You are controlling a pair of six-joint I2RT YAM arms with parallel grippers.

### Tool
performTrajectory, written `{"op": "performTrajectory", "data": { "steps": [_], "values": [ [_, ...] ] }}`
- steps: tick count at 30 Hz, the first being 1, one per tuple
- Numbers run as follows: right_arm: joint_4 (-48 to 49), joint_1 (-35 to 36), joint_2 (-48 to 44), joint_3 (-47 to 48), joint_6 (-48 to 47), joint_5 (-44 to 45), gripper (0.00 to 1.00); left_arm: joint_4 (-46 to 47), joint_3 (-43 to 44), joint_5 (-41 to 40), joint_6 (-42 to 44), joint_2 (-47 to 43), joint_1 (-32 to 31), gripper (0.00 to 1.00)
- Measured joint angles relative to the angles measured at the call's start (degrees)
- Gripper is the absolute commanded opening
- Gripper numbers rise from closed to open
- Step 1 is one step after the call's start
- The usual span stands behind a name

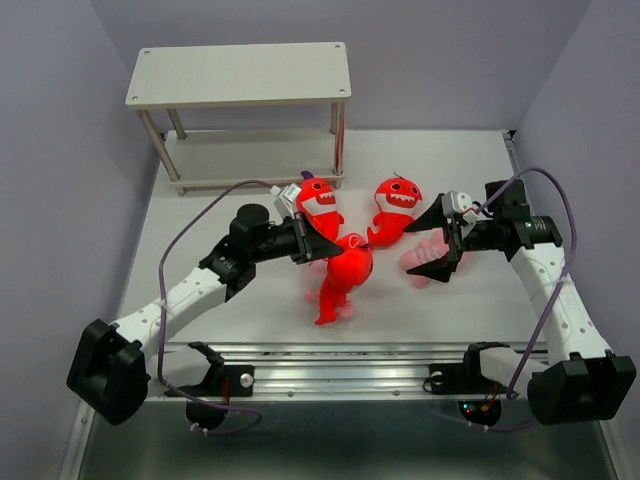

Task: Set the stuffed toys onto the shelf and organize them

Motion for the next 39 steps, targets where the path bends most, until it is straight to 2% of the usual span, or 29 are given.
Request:
{"op": "performTrajectory", "data": {
  "steps": [5, 13, 15, 21, 22, 24, 25, 28, 29, 30, 31, 32, 34, 35, 37, 39],
  "values": [
    [-0.85, 4.15, 1.27, 2.54, -0.57, 1.05, 1.00, 4.17, 3.89, 0.39, -1.95, 7.67, -7.67, 0.00],
    [4.13, 11.02, 1.05, -0.79, 5.31, 8.11, 0.99, 8.68, 8.07, 0.46, -3.30, 13.38, -12.26, 0.00],
    [4.85, 11.56, 1.07, -1.84, 6.01, 10.21, 0.94, 9.14, 8.31, 0.42, -3.61, 14.38, -12.81, 0.00],
    [8.33, 12.02, 0.98, -4.07, 9.20, 13.44, 0.65, 10.88, 8.33, 0.24, -4.79, 16.00, -13.46, 0.00],
    [8.72, 12.04, 0.96, -4.31, 9.77, 13.44, 0.56, 11.30, 8.33, 0.22, -5.07, 16.04, -13.51, 0.00],
    [9.62, 12.15, 0.85, -4.74, 10.75, 13.42, 0.45, 11.87, 8.33, 0.24, -5.40, 16.04, -13.60, 0.00],
    [9.84, 12.33, 0.83, -4.83, 11.23, 13.40, 0.35, 12.13, 8.33, 0.24, -5.57, 16.06, -13.68, 0.00],
    [10.71, 12.41, 0.83, -4.85, 12.66, 13.31, 0.21, 13.20, 8.33, 0.39, -6.16, 16.06, -13.70, 0.01],
    [10.93, 12.41, 0.83, -4.90, 13.14, 13.22, 0.18, 13.53, 8.33, 0.39, -6.23, 16.04, -13.70, 0.06],
    [11.43, 12.41, 0.83, -4.94, 14.38, 13.05, 0.15, 13.94, 8.33, 0.46, -6.34, 16.04, -13.70, 0.21],
    [11.74, 12.41, 0.83, -4.98, 14.95, 12.98, 0.08, 14.16, 8.33, 0.44, -6.45, 16.06, -13.70, 0.29],
    [12.20, 12.41, 0.83, -5.03, 15.69, 12.90, 0.05, 14.40, 8.33, 0.42, -6.51, 16.04, -13.70, 0.42],
    [12.68, 12.39, 0.83, -5.05, 18.05, 12.92, 0.01, 14.91, 8.31, 0.07, -6.69, 16.02, -13.66, 0.51],
    [12.66, 12.39, 0.83, -5.07, 19.15, 12.96, 0.01, 15.28, 8.28, -0.13, -6.45, 15.85, -13.62, 0.61],
    [12.85, 12.39, 0.90, -5.09, 21.09, 13.29, 0.01, 15.65, 7.96, -0.66, -5.92, 15.02, -13.64, 0.64],
    [13.16, 12.41, 0.90, -5.07, 23.34, 13.46, 0.01, 15.15, 7.50, -1.77, -4.33, 12.94, -13.68, 0.74]
  ]
}}
